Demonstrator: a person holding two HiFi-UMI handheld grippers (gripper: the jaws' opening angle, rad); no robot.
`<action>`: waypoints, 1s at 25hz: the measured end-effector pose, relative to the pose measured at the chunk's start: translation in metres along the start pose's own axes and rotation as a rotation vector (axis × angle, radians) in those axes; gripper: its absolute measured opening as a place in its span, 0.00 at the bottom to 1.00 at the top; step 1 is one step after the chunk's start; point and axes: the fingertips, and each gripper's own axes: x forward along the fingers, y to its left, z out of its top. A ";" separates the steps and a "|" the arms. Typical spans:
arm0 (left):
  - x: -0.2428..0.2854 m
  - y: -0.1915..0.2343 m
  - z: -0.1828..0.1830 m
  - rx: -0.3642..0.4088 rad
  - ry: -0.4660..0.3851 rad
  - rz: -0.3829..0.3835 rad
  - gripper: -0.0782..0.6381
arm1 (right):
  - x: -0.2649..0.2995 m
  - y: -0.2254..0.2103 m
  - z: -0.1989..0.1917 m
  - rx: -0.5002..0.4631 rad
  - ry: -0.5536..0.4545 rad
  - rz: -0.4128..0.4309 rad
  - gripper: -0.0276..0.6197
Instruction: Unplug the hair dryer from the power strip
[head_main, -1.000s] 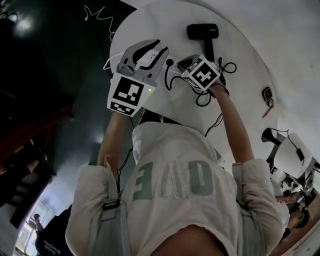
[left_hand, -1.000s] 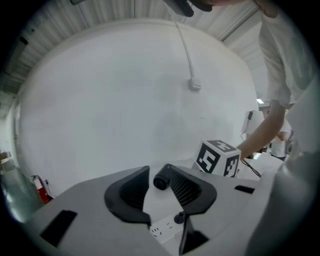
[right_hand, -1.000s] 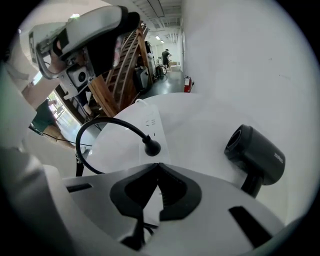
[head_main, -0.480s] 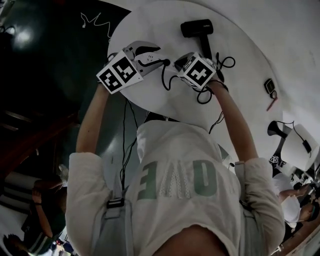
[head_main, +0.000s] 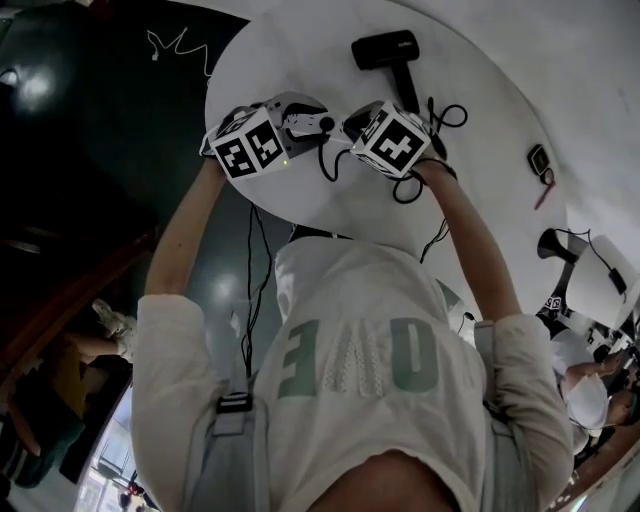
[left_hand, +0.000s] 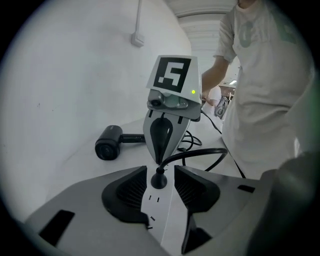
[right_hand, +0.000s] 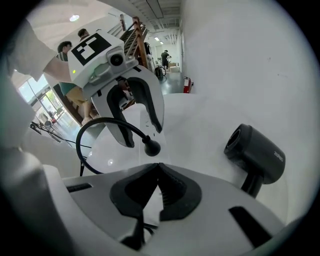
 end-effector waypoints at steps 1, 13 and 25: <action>0.004 -0.001 0.000 0.003 -0.011 -0.006 0.36 | 0.000 -0.001 0.000 0.000 -0.003 -0.002 0.07; 0.020 -0.001 0.005 0.032 -0.088 -0.003 0.21 | -0.003 0.003 -0.001 0.017 0.031 -0.015 0.07; 0.019 -0.001 0.006 0.009 -0.089 0.064 0.19 | -0.002 0.003 0.000 0.032 0.036 -0.027 0.07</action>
